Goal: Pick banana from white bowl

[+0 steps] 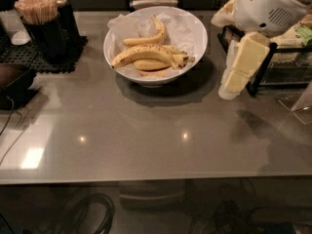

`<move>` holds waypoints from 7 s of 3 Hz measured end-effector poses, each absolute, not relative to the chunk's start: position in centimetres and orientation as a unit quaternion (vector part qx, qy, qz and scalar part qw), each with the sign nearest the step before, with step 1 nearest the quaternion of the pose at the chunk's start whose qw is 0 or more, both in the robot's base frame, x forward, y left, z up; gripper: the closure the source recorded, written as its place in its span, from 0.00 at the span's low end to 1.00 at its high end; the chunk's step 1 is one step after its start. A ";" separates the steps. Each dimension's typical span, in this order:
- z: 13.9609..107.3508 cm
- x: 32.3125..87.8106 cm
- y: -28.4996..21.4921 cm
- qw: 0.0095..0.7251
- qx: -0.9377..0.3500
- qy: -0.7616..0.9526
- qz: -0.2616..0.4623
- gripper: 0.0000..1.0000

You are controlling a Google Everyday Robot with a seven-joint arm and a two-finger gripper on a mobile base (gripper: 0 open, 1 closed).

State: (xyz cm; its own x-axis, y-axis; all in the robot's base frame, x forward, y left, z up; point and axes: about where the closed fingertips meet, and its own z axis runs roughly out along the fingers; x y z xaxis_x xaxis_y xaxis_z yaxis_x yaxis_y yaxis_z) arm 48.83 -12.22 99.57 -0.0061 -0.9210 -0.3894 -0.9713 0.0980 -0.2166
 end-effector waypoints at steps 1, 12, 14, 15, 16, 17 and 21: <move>100.9 50.5 -5.4 0.235 -0.716 0.648 0.113 0.00; 94.4 60.8 -4.3 0.280 -0.647 0.686 0.181 0.00; 94.3 61.6 -4.5 0.291 -0.638 0.691 0.177 0.16; 93.4 63.0 -3.6 0.289 -0.642 0.687 0.181 0.06; 92.1 64.6 -2.4 0.281 -0.650 0.682 0.184 0.08; 91.2 65.8 -1.5 0.282 -0.649 0.680 0.190 0.13; 88.6 65.0 -2.8 0.279 -0.600 0.725 0.189 0.99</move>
Offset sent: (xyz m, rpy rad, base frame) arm 0.0143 0.0579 0.0108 0.0703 0.0205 0.1418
